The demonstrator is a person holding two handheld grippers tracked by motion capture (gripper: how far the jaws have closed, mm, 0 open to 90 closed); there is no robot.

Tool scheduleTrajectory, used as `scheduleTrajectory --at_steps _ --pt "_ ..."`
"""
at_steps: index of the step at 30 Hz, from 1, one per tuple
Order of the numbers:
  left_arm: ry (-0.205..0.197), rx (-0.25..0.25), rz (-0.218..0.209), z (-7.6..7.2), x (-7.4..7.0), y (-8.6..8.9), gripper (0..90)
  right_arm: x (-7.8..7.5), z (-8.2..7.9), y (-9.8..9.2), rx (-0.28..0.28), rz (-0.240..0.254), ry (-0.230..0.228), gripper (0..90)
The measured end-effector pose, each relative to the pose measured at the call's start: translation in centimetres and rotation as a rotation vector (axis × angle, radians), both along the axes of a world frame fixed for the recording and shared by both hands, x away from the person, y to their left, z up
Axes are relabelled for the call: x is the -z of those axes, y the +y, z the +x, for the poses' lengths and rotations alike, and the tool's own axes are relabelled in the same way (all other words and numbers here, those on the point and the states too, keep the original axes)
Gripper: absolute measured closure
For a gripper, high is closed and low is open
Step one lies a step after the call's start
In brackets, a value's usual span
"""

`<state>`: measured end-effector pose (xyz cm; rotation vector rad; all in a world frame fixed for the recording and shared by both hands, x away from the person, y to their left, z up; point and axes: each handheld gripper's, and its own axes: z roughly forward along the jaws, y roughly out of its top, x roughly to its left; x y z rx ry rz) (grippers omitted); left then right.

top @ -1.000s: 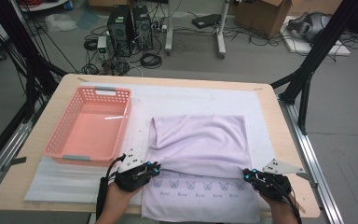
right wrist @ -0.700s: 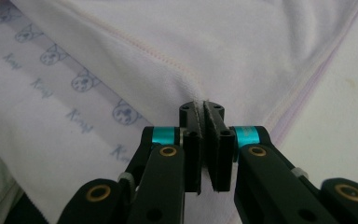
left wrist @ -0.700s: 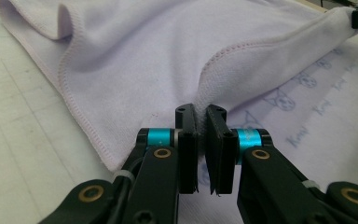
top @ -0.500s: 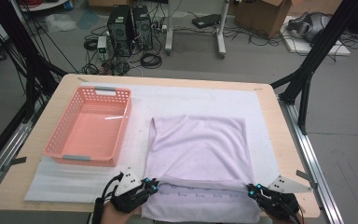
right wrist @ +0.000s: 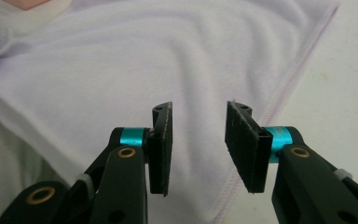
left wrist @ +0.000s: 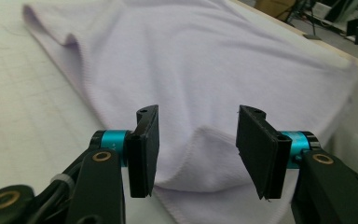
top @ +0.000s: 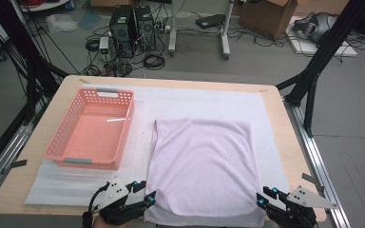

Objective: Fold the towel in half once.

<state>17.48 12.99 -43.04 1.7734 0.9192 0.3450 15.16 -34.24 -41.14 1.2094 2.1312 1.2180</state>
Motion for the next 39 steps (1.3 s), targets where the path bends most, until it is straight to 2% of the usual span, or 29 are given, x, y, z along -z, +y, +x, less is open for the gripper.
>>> scheduleTrajectory --at_steps 4,8,9,10,11,13,16,18,19,20,21,23,26,29,32,34,35,37,39 --pt "0.030 -0.034 -0.003 1.3 0.7 0.2 49.7 1.0 1.3 0.9 0.007 -0.084 0.017 61.2" --pt "0.037 -0.042 0.004 1.9 0.9 -0.2 49.6 2.6 2.7 1.8 -0.002 -0.162 0.091 63.2" --pt "0.035 -0.039 0.012 1.9 0.9 -0.2 49.6 3.2 2.9 1.9 -0.014 -0.196 0.114 66.2" --pt "0.033 -0.035 0.019 1.9 0.9 -0.2 49.6 3.3 2.7 1.8 -0.029 -0.182 0.092 75.4" --pt "0.034 -0.034 0.017 2.0 0.9 -0.2 49.7 3.1 2.6 1.6 -0.051 -0.179 0.103 85.8" --pt "0.030 -0.035 0.015 2.2 0.8 -0.2 49.8 2.7 2.1 1.3 -0.075 -0.213 0.119 87.6" --pt "0.026 -0.043 0.009 2.7 0.7 0.0 49.9 2.1 1.5 0.8 -0.115 -0.205 0.144 87.7" --pt "0.028 -0.044 0.007 3.2 0.7 0.0 49.9 2.0 1.7 0.5 -0.131 -0.189 0.159 86.3" --pt "0.026 -0.049 0.010 3.5 0.7 0.0 49.9 2.0 2.0 0.4 -0.139 -0.176 0.179 82.9" --pt "0.028 -0.051 0.018 3.8 0.7 -0.1 49.9 2.0 2.2 0.3 -0.144 -0.169 0.183 74.5" --pt "0.026 -0.055 0.023 4.1 0.7 -0.1 49.7 2.0 2.5 0.2 -0.127 -0.150 0.170 68.0" --pt "0.027 -0.058 0.028 4.8 0.7 -0.3 49.7 2.0 3.2 -0.1 -0.111 -0.096 0.144 64.7" --pt "0.039 -0.052 0.029 6.2 0.7 -0.8 49.5 1.9 4.2 -0.2 -0.065 -0.063 0.114 62.9" --pt "0.061 -0.027 0.015 7.9 0.3 -1.5 49.3 1.9 5.3 -0.2 -0.049 -0.060 0.103 62.1" --pt "0.055 0.007 -0.001 10.0 0.0 -2.2 48.0 1.8 6.1 -0.1 -0.045 -0.062 0.089 61.9" --pt "0.056 0.022 0.002 11.3 -0.1 -2.7 46.0 1.6 6.7 0.0 -0.038 -0.060 0.069 62.0" --pt "0.056 0.019 0.004 11.8 -0.1 -3.0 46.0 1.4 7.0 -0.1 -0.033 -0.059 0.058 61.8" --pt "0.040 0.005 0.033 12.8 -0.1 -3.4 45.8 1.3 7.8 -0.1 -0.012 -0.060 0.040 61.3" --pt "0.030 -0.026 0.039 13.5 0.3 -3.5 45.8 1.3 8.9 -0.4 0.023 -0.064 0.030 59.3"
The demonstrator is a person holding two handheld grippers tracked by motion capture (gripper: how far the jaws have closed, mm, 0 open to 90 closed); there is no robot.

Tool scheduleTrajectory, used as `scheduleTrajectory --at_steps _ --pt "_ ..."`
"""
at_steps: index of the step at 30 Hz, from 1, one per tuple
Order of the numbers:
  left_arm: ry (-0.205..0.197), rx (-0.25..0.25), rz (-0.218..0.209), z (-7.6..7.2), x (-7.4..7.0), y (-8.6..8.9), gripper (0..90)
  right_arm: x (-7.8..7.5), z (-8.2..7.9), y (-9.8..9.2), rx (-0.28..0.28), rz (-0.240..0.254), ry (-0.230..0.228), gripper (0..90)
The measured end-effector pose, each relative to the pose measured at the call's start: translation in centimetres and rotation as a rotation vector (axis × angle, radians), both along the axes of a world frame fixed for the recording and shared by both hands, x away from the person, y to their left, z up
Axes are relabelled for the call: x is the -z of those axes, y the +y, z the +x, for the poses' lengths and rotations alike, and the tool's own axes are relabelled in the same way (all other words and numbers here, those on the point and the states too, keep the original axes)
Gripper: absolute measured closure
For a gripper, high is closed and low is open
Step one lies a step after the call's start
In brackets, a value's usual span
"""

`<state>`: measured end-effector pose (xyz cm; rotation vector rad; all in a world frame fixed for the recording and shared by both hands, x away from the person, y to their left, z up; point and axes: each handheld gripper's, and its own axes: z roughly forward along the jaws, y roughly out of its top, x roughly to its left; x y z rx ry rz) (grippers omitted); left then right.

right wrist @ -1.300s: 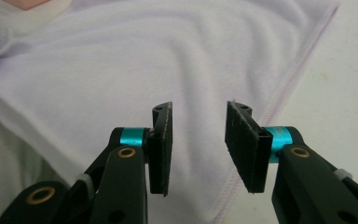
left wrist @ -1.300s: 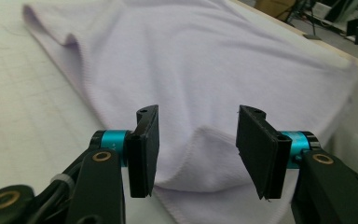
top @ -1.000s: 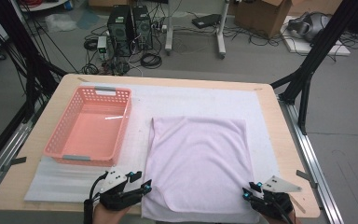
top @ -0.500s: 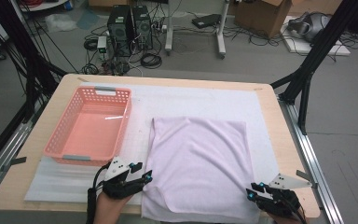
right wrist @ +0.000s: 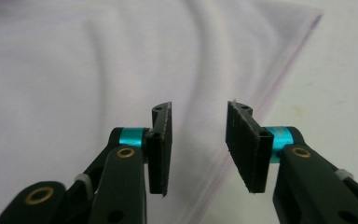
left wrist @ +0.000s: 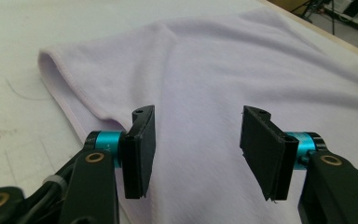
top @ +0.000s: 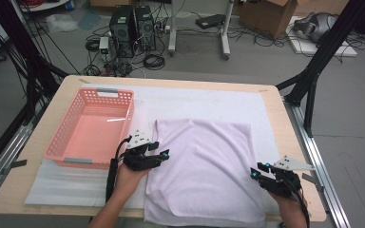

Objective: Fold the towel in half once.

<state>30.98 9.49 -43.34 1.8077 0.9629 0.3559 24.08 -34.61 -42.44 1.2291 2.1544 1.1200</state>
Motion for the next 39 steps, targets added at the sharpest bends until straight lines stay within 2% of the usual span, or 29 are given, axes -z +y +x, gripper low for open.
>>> scheduleTrajectory --at_steps 4,6,7,9,11,14,16,17,18,19,20,21,22,23,25,27,29,31,33,36,37,39 --pt "0.009 -0.085 0.071 1.3 1.1 0.1 42.1 0.6 2.9 -0.6 0.093 -0.021 0.021 54.0" --pt "0.019 -0.123 0.086 1.8 1.5 0.3 39.3 0.8 4.7 -0.8 0.131 -0.027 0.034 51.2" --pt "0.041 -0.138 0.077 2.1 1.7 0.4 38.6 0.9 5.7 -0.9 0.133 -0.028 0.042 51.3" --pt "0.064 -0.153 0.057 2.4 1.7 0.7 38.7 1.3 7.5 -0.9 0.153 -0.024 0.053 50.7" --pt "0.080 -0.153 0.078 2.8 1.7 0.6 38.1 1.7 9.2 -0.9 0.173 -0.011 0.088 50.4" --pt "0.131 -0.157 0.117 3.5 1.9 0.2 37.9 2.1 10.6 -0.4 0.173 -0.014 0.120 53.5" --pt "0.130 -0.168 0.126 3.6 1.8 -0.1 38.1 2.3 10.9 -0.1 0.176 -0.023 0.106 59.6" --pt "0.121 -0.174 0.145 3.5 1.8 -0.3 39.2 2.3 10.8 -0.1 0.180 -0.019 0.105 66.3" --pt "0.110 -0.183 0.169 3.4 1.8 -0.4 45.1 2.3 10.8 -0.1 0.171 -0.002 0.114 80.2" --pt "0.105 -0.189 0.172 3.4 1.8 -0.4 50.6 2.3 10.8 -0.1 0.149 0.025 0.128 85.0" --pt "0.110 -0.176 0.157 3.4 1.8 -0.3 57.7 2.3 10.8 0.0 0.154 0.017 0.126 86.2" --pt "0.130 -0.145 0.116 3.5 1.9 -0.3 70.7 2.2 10.7 0.1 0.151 0.003 0.120 86.8" --pt "0.142 -0.145 0.112 3.4 1.8 -0.5 83.9 2.2 10.7 0.0 0.154 0.016 0.129 87.2" --pt "0.136 -0.148 0.120 3.4 1.8 -0.8 84.2 2.2 10.7 -0.2 0.164 0.016 0.126 87.6" --pt "0.172 -0.150 0.069 3.4 1.9 -1.0 84.9 2.0 10.6 -0.9 0.196 -0.001 0.109 87.9" --pt "0.187 -0.135 0.031 3.3 1.8 -1.5 85.0 1.9 10.4 -1.7 0.218 0.013 0.114 87.9" --pt "0.178 -0.117 0.015 3.0 1.8 -2.2 85.0 1.7 10.1 -2.5 0.233 0.017 0.112 88.0" --pt "0.177 -0.104 -0.003 2.9 1.7 -2.8 85.0 1.5 9.6 -3.0 0.241 -0.005 0.100 88.0" --pt "0.187 -0.088 -0.021 2.8 1.6 -3.2 85.0 1.3 9.2 -3.7 0.254 -0.025 0.090 87.9" --pt "0.209 -0.054 -0.040 2.8 1.6 -3.7 84.1 1.0 8.6 -5.1 0.294 -0.022 0.074 87.8" --pt "0.193 -0.047 -0.026 2.9 1.5 -3.9 82.3 1.0 8.5 -5.5 0.307 -0.005 0.070 87.8" --pt "0.163 -0.061 -0.029 3.3 1.2 -3.8 67.9 1.1 8.4 -6.0 0.297 0.025 0.089 85.4"
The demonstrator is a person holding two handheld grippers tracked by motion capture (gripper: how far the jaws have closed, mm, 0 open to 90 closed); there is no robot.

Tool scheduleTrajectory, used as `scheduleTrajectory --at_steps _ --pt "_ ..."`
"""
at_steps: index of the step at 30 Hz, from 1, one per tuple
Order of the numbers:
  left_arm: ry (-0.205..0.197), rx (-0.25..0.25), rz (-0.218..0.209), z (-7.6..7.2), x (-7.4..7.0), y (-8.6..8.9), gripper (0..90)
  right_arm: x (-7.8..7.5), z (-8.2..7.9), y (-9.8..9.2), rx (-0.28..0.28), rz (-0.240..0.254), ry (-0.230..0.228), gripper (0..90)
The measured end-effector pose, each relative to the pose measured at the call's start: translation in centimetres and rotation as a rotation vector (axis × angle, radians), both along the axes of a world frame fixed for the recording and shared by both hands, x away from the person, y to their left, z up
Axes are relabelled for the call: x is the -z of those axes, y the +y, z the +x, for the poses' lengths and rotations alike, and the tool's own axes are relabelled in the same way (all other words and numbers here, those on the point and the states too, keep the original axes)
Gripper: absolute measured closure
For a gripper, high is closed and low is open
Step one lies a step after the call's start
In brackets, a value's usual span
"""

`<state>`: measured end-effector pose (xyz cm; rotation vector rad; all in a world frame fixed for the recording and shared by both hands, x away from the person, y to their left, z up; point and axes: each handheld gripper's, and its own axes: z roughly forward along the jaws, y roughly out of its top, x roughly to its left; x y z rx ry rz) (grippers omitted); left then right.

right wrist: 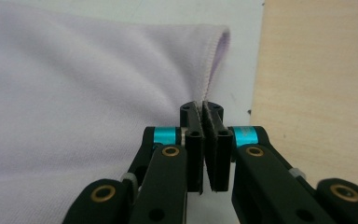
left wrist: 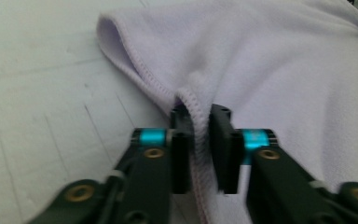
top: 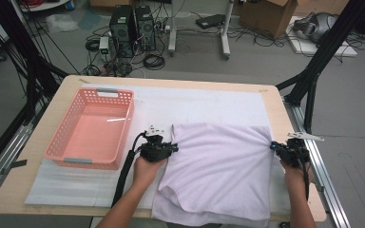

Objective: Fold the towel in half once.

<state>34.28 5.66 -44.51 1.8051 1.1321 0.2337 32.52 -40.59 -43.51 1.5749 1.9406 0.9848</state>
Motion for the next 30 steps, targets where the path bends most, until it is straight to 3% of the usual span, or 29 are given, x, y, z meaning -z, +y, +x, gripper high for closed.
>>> scheduleTrajectory --at_steps 1,2,5,8,10,12,13,15,17,18,19,21,24,26,28,30 --pt "-0.015 -0.018 -0.020 0.3 -0.2 0.2 59.4 0.1 0.0 -0.1 -0.022 0.024 0.009 80.9" --pt "-0.014 -0.034 -0.028 0.6 -0.5 0.3 53.8 0.0 0.0 -0.1 -0.029 0.018 -0.001 72.4" --pt "-0.009 -0.057 -0.015 2.2 -1.0 0.4 46.5 -0.5 -0.2 -0.3 -0.033 0.053 -0.047 61.5" --pt "-0.011 -0.082 0.004 4.0 -1.0 0.1 45.1 -0.9 -0.1 -0.3 -0.049 0.049 -0.060 60.8" --pt "0.015 -0.087 0.029 5.1 -0.6 -0.4 45.0 -1.0 0.1 -0.1 -0.065 0.047 -0.055 60.4" --pt "0.026 -0.101 0.018 5.9 0.2 -0.6 45.0 -0.8 0.3 0.1 -0.076 0.042 -0.051 60.3" --pt "0.055 -0.103 0.038 6.3 0.5 -0.8 45.1 -0.8 0.4 0.1 -0.083 0.040 -0.045 60.3" --pt "0.026 -0.097 0.044 6.5 0.7 -1.2 49.2 -0.7 0.4 0.3 -0.090 0.037 -0.034 60.2" --pt "-0.022 -0.076 0.121 6.3 0.7 -2.1 58.8 -0.6 0.5 0.4 -0.099 0.034 -0.041 59.8" --pt "-0.024 -0.060 0.139 6.3 0.7 -2.3 74.7 -0.6 0.6 0.4 -0.099 0.033 -0.040 59.8" --pt "-0.021 -0.059 0.141 6.5 0.7 -2.3 81.6 -0.6 0.6 0.4 -0.100 0.033 -0.040 59.8" --pt "-0.032 -0.078 0.158 7.1 0.4 -2.2 85.3 -0.5 0.7 0.5 -0.101 0.032 -0.034 59.9" --pt "-0.039 -0.170 0.102 7.9 0.3 -0.6 85.7 -0.5 0.7 0.6 -0.107 0.030 -0.034 60.4" --pt "-0.042 -0.227 0.105 8.5 0.5 0.8 85.7 -0.5 0.8 0.7 -0.111 0.032 -0.033 61.1" --pt "-0.011 -0.263 0.061 8.9 0.7 1.9 85.6 -0.4 1.0 0.8 -0.108 0.037 -0.034 61.5" --pt "-0.020 -0.249 0.049 8.9 0.7 2.0 83.2 -0.2 1.3 0.9 -0.108 0.047 -0.034 61.4"
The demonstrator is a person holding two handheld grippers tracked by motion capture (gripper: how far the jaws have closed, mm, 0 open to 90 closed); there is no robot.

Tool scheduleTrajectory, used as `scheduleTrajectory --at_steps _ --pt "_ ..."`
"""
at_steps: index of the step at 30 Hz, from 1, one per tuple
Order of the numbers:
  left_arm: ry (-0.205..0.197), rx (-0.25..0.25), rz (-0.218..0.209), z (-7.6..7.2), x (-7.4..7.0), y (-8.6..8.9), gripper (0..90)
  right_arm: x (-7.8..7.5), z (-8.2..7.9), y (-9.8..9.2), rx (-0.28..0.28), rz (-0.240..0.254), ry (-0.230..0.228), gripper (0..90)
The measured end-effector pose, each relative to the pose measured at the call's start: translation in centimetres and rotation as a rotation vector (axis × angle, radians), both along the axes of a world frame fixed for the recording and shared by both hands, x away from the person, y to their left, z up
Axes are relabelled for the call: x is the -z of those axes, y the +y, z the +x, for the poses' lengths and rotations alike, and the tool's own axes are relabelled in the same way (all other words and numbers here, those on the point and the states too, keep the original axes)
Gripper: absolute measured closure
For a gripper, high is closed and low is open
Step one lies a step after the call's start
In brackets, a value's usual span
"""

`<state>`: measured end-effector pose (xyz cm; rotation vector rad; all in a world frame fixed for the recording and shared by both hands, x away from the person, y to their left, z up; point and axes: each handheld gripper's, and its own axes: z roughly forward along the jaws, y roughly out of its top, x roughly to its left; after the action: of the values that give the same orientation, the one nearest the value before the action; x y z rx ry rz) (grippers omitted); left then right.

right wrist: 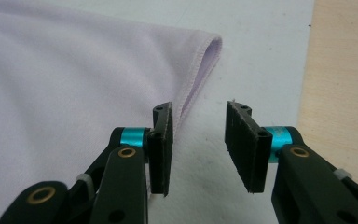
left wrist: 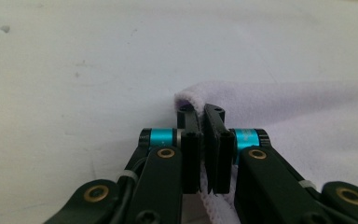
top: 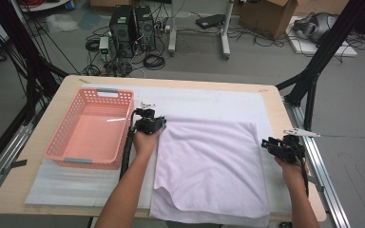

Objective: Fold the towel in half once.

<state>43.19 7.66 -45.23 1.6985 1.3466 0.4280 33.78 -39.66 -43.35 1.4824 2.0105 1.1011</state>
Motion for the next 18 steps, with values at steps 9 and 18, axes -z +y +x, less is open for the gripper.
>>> scheduleTrajectory --at_steps 9,18 --pt "0.051 0.108 -0.003 -0.8 -0.1 -0.4 46.1 0.0 2.1 0.8 0.002 0.004 0.013 56.9" --pt "0.042 0.124 0.048 -1.4 0.0 -1.1 83.7 1.3 5.3 3.3 -0.010 -0.078 0.063 68.2"
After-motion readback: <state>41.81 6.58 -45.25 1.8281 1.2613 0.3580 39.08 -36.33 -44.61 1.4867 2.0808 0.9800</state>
